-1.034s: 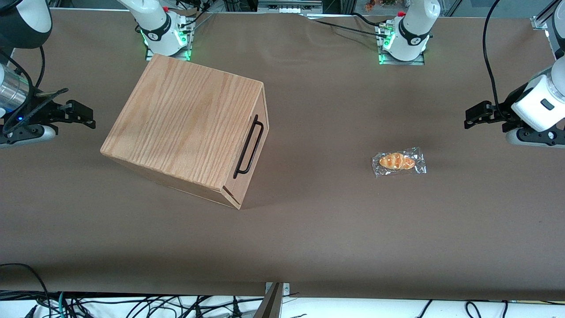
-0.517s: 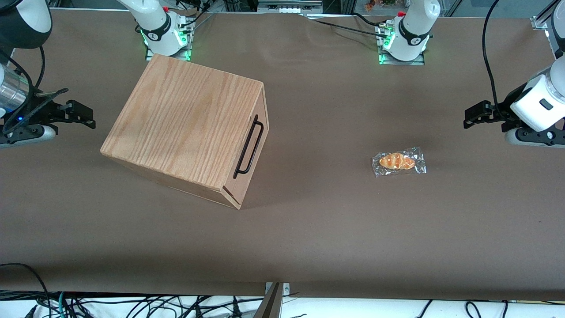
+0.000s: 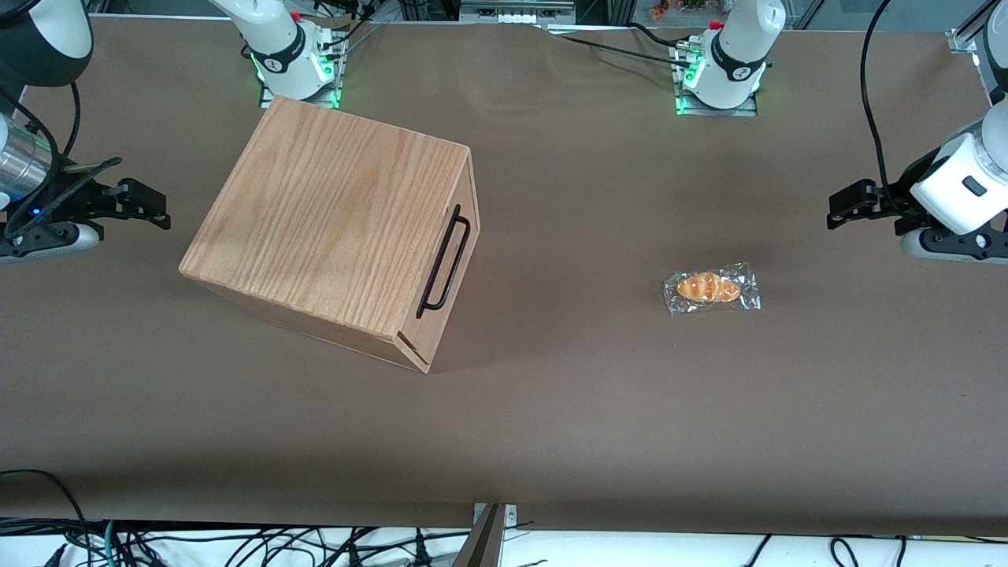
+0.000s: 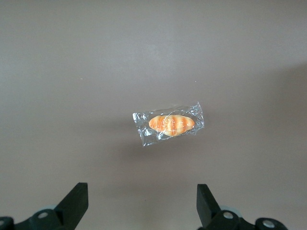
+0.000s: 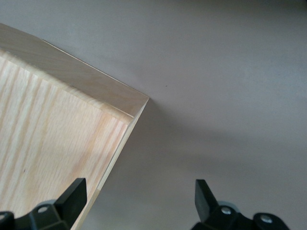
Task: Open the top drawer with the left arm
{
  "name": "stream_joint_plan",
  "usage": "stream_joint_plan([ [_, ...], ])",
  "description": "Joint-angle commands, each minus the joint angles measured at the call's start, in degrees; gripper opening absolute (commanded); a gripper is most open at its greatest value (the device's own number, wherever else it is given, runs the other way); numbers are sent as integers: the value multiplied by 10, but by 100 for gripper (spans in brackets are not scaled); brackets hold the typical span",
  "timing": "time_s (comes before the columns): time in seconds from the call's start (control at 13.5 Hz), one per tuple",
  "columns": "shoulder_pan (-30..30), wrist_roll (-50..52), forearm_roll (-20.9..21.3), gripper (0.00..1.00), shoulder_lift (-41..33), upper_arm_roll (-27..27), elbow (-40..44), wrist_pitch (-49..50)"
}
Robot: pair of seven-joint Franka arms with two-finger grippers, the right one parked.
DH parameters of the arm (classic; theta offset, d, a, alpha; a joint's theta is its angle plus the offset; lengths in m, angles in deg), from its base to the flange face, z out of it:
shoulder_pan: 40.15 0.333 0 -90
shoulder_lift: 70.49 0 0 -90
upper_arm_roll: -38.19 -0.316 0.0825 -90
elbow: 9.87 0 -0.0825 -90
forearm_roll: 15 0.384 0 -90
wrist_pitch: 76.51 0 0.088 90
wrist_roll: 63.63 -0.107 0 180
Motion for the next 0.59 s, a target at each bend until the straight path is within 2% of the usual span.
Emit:
stream_joint_plan([
  [0.0, 2, 4, -5, 100, -1, 2, 5, 8],
  [0.15, -3, 10, -5, 100, -1, 3, 6, 8],
  [0.3, -14, 11, -23, 100, 3, 8, 9, 8],
  [0.44, -39, 14, -77, 100, 21, 13, 10, 6],
  [0.52, -62, 14, -90, 100, 32, 14, 10, 3],
])
